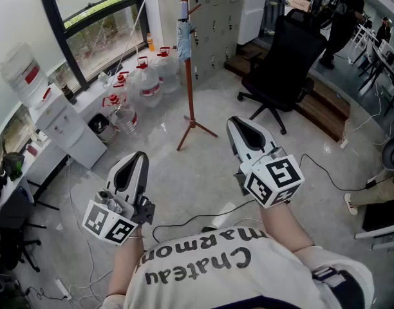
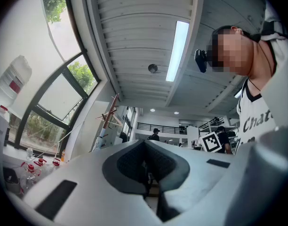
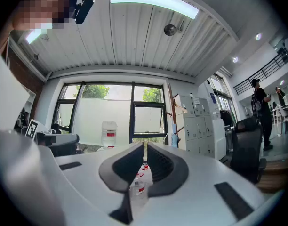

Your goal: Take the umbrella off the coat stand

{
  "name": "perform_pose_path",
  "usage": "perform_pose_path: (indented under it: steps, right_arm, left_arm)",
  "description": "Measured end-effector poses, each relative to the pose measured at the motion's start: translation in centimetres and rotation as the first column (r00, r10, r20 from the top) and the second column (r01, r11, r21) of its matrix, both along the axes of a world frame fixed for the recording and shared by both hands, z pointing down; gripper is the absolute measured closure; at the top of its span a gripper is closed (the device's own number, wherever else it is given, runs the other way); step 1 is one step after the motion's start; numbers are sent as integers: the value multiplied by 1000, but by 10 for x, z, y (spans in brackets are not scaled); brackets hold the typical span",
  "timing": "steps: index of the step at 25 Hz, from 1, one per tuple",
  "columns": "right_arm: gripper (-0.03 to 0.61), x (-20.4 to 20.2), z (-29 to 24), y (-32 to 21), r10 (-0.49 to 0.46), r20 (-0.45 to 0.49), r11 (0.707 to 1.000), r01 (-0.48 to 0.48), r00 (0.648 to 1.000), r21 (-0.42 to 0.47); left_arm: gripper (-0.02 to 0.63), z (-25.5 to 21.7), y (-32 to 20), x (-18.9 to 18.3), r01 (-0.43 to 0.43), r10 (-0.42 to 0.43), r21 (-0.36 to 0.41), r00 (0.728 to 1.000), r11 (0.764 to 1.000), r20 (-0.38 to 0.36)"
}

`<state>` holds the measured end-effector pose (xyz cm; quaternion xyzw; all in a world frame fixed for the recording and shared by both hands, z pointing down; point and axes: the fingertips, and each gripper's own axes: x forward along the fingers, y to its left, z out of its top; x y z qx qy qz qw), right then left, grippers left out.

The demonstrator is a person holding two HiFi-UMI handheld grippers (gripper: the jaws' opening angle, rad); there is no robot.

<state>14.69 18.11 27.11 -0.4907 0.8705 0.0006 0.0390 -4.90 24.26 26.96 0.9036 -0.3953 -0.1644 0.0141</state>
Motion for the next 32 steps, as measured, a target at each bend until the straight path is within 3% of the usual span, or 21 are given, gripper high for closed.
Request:
perform_pose_path:
  steps: [11,18,26,32]
  right_arm:
    - [535,17,11,-31,-25,-3,1000,25,1000,-12]
    - [534,28,12,-68,-112,26,994,113,993,-4]
    - [534,14,44,-99,-195,-63,980,192,979,-51]
    - [534,4,52,-128,-198,-1,976,197,980,-91]
  left_arm:
    - [591,11,-26,15,23,-23,-15,1000,1000,-10]
    - [591,20,-52,27,87,-88,-23,996,996,-26]
    - [591,45,-74,30,141,-143,-91,989,986,-27]
    - [591,46,-100,21,137,-140,-101,990,985,-16]
